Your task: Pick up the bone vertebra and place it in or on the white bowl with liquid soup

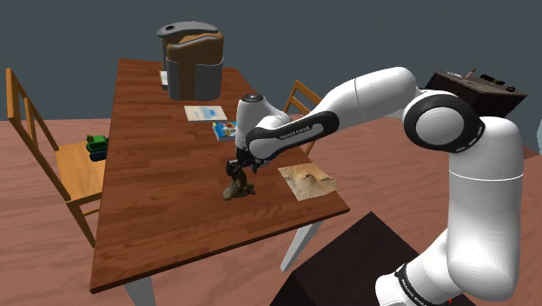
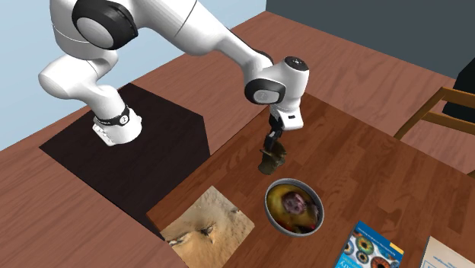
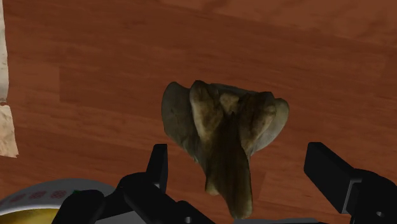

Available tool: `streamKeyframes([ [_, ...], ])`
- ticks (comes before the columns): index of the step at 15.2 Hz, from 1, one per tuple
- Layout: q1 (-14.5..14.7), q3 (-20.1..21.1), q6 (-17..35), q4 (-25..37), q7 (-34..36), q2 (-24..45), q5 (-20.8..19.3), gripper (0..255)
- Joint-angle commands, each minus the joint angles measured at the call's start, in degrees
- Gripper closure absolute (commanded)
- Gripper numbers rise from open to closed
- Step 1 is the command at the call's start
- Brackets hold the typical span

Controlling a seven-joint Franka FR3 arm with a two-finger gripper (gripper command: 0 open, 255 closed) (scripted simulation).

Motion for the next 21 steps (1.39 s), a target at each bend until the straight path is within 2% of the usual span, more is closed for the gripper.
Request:
streamKeyframes([
  [1,0.1,-0.15,0.84,-0.3,0.24,0.54,-0.24,0],
  [8,0.1,-0.15,0.83,-0.29,0.24,0.54,-0.24,0],
  [9,0.1,-0.15,0.83,-0.29,0.24,0.54,-0.24,255],
  [18,0.1,-0.15,0.84,-0.29,0.24,0.55,-0.24,255],
  [21,-0.13,0.21,-0.7,-0.22,-0.17,-0.96,0.28,255],
])
